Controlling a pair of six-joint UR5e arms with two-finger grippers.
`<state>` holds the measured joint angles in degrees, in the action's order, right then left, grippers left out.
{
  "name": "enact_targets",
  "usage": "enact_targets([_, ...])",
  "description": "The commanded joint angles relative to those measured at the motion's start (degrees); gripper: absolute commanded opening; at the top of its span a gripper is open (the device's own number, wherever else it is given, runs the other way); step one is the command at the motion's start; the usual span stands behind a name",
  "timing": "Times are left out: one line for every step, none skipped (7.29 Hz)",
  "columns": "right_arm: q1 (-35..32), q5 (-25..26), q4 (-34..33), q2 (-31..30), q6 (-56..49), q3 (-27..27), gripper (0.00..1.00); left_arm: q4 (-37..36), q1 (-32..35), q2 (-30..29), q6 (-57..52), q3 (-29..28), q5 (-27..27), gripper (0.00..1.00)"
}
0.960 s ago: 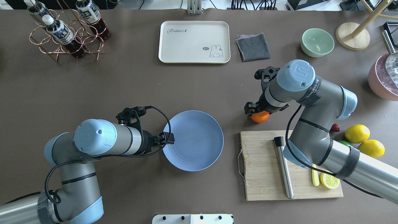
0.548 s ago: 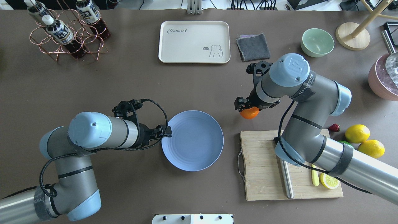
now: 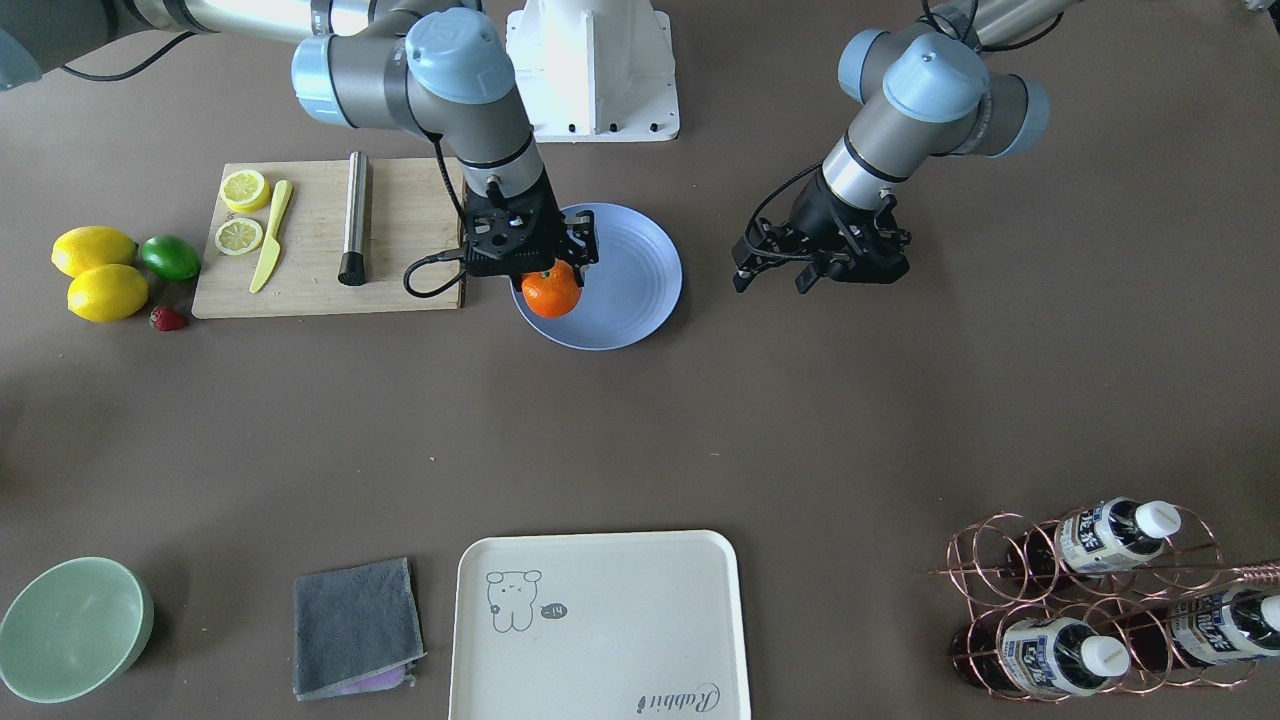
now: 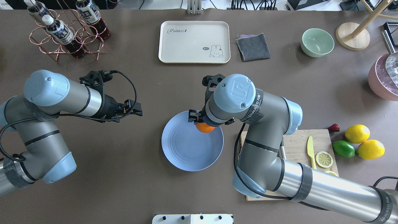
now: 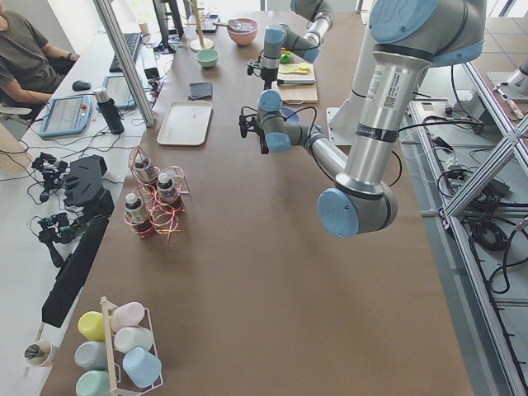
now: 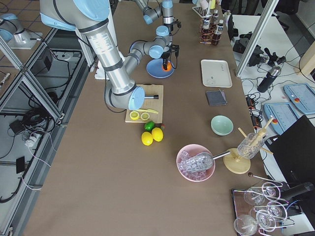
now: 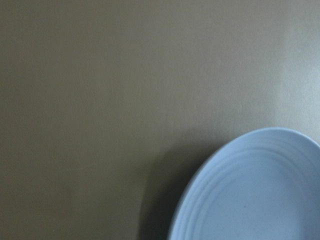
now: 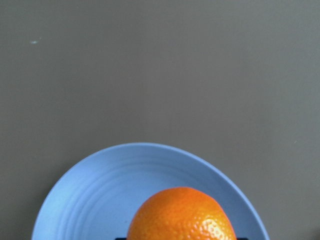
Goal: Pick orange to plate
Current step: 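Carry the orange over the blue plate with the right gripper while the left withdraws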
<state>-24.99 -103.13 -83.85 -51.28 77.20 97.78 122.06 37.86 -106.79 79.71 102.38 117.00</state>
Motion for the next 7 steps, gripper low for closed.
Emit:
enact_targets([4.59,3.97,-0.61,1.63,3.22,-2.23,0.00,-0.06,2.22,0.97,-2.55,-0.60,2.80,0.96])
enact_targets([5.03,4.43,-0.09,1.80,3.22,-3.55,0.00,-0.15,2.13,1.14,-2.29,-0.60,2.45,0.96])
enact_targets([5.21,4.43,-0.08,1.80,3.22,-3.74,0.00,-0.15,1.87,1.06,-2.11,-0.69,2.36,0.96])
enact_targets([5.39,4.43,-0.08,1.80,3.13,-3.83,0.00,-0.15,1.78,1.06,-2.11,-0.78,2.44,0.96])
enact_targets([5.47,4.43,-0.08,1.89,3.13,-4.09,0.33,-0.07,1.69,0.88,-2.63,-1.30,2.53,0.96])
enact_targets([5.74,4.52,-0.08,1.80,2.96,-4.18,0.95,-0.15,1.52,0.45,-2.46,-1.74,2.45,0.96])
enact_targets([6.35,5.65,-0.08,1.72,2.96,-4.18,1.00,-0.41,1.52,0.53,-2.28,-2.01,2.36,0.96])
